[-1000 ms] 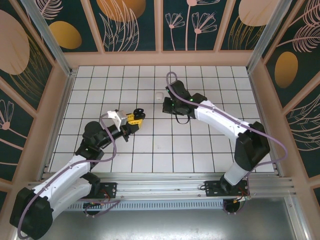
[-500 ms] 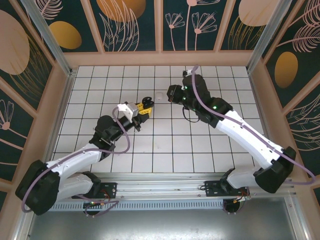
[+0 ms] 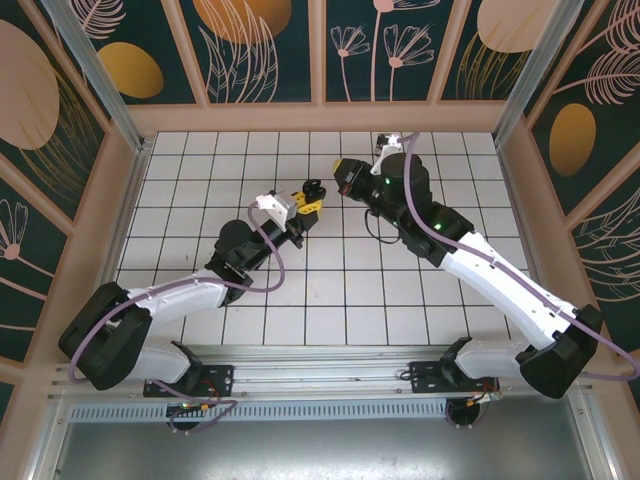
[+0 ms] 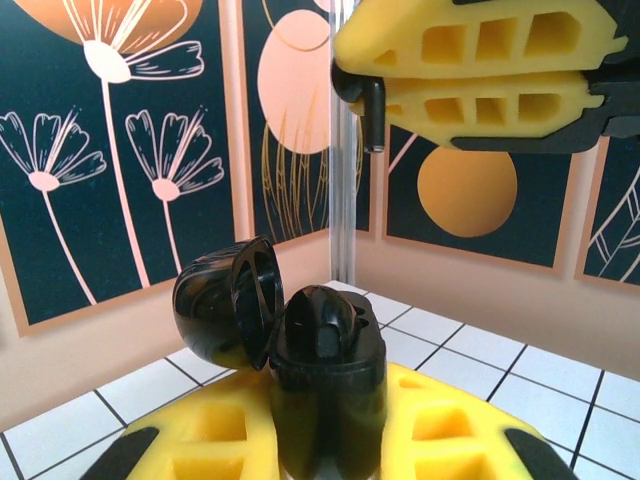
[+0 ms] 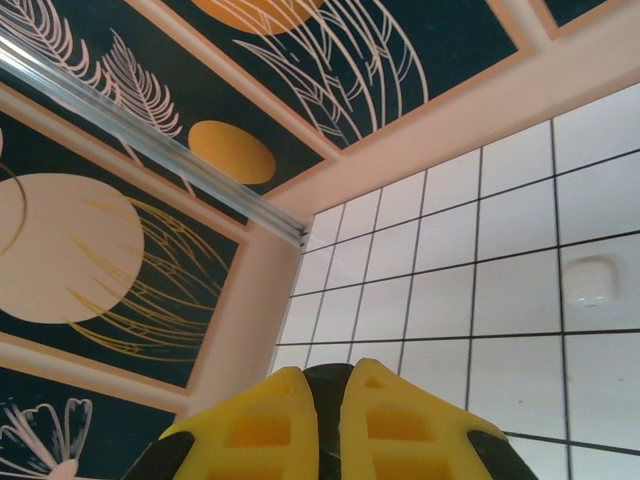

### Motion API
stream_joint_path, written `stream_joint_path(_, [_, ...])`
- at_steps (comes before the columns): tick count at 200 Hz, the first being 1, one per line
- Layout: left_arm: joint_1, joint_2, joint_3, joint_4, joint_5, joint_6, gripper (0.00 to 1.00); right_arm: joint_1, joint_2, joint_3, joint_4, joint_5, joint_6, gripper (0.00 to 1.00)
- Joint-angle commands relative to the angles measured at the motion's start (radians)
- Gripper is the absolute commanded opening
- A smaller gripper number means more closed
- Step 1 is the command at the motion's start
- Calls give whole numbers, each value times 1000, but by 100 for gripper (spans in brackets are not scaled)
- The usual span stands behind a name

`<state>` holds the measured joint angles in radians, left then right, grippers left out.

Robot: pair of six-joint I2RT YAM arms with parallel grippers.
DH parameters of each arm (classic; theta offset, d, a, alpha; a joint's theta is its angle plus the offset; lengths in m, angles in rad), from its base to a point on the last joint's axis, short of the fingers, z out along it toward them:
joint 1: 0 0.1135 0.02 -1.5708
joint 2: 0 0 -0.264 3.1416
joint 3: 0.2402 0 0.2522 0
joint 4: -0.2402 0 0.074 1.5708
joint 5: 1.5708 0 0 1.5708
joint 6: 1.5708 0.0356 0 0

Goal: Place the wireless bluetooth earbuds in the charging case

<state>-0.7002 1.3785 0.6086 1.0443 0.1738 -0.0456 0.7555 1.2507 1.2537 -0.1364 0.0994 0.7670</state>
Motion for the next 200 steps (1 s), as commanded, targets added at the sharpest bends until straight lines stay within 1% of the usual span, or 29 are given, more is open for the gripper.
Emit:
stream_joint_path(1, [-5,11,34,68,-22,-16,10,14,15,-24,94,-37,45,8])
stream_joint_path(49, [-5,18,40,51,-45,-16,9,31,35,-60,128,-36,74,8])
stream_joint_path(135, [-5,9,36,46,-46,-4,9,50,108,-36,135,-56,84,8])
stream_joint_path(200, [-5,-5,18,56,-72,5,9,70,92,-41,115,-38,96,8])
